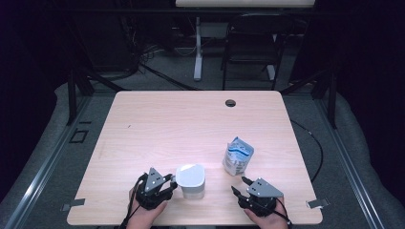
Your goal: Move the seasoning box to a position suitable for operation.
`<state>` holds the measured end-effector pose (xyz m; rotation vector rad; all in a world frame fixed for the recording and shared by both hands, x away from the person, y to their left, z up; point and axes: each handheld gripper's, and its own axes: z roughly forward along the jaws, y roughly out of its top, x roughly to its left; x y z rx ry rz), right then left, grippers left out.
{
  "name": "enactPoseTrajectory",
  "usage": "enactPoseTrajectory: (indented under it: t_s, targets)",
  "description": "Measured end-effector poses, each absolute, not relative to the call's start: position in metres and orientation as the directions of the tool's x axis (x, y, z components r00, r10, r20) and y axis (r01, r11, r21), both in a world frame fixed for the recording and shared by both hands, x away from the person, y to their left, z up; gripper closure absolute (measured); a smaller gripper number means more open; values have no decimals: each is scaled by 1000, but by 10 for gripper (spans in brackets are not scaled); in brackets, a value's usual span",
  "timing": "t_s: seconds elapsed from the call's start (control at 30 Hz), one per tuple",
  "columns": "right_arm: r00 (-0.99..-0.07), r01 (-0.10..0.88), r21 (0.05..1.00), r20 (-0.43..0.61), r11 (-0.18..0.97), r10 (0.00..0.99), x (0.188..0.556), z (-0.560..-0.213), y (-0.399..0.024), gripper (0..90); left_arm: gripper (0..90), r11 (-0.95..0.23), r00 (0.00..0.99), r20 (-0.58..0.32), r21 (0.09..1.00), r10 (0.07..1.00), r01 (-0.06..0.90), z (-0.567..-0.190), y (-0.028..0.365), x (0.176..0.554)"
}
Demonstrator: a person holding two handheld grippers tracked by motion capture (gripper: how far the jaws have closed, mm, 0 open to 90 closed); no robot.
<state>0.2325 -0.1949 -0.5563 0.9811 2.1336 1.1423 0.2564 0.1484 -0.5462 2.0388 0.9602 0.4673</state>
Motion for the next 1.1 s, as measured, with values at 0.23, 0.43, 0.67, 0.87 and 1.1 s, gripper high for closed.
enactPoseTrajectory:
  t_s: [0.23,0.43,0.67,0.87,1.1]
  targets:
    - [-596,347,863,-100,368,797,235,-556,-193,514,597,-347,644,-51,809,764,475,-538,161,249]
    - [-611,347,861,-94,373,786,241,-557,-187,591,592,-354,670,-53,816,741,456,-536,163,247]
    - [-652,317,862,-105,396,751,242,-553,-177,639,573,-348,679,-55,827,732,442,-533,172,248]
    - [-658,308,868,-101,389,746,241,-542,-174,643,598,-313,680,-90,838,727,447,-530,179,250]
    - [-662,305,873,-93,380,744,243,-528,-164,621,651,-296,681,-98,849,726,438,-517,183,256]
